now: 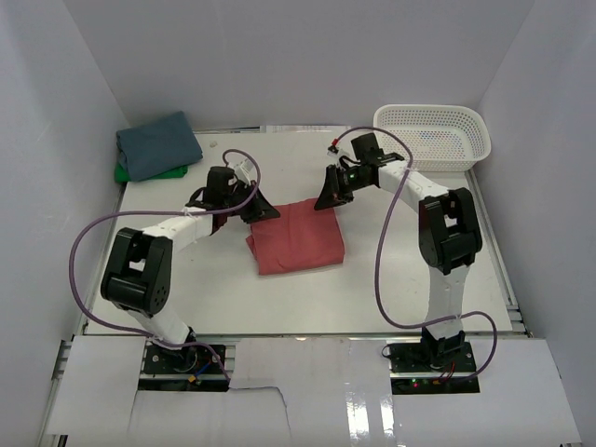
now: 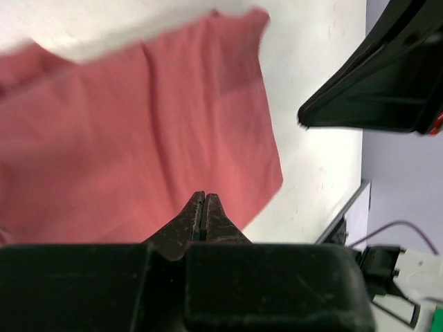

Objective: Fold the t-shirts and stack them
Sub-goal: Smooth out wrinkles on the folded tshirt

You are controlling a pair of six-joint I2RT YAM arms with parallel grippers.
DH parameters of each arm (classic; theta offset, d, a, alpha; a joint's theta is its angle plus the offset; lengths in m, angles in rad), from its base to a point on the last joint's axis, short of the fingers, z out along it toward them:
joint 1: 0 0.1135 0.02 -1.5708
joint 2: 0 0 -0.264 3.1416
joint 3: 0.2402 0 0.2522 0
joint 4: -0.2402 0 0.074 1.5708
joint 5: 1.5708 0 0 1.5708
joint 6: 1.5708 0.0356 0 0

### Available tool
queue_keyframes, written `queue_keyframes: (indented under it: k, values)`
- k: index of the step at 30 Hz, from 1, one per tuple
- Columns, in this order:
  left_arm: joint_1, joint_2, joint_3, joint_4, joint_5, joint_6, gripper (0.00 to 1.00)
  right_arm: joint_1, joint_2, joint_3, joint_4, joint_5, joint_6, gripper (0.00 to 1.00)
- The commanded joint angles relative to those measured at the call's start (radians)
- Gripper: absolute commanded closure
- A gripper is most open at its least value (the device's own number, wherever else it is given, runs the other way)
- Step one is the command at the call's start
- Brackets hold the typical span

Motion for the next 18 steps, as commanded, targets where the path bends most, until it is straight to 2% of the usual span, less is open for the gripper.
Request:
queue_keyframes:
  k: [1, 10, 18]
  values:
    - [0.062, 0.073, 0.053, -0.013, 0.025, -0.029, 1.00, 0.001, 0.101, 0.087, 0.060, -0.057, 0.048, 0.92]
    - [0.079, 0.216, 0.165, -0.006, -0.006, -0.024, 1.00, -0.001, 0.288, 0.311, 0.110, -0.104, 0.098, 0.92]
    - [0.082, 0.250, 0.171, -0.008, -0.033, -0.009, 1.00, -0.009, 0.365, 0.349, 0.107, -0.071, 0.099, 0.92]
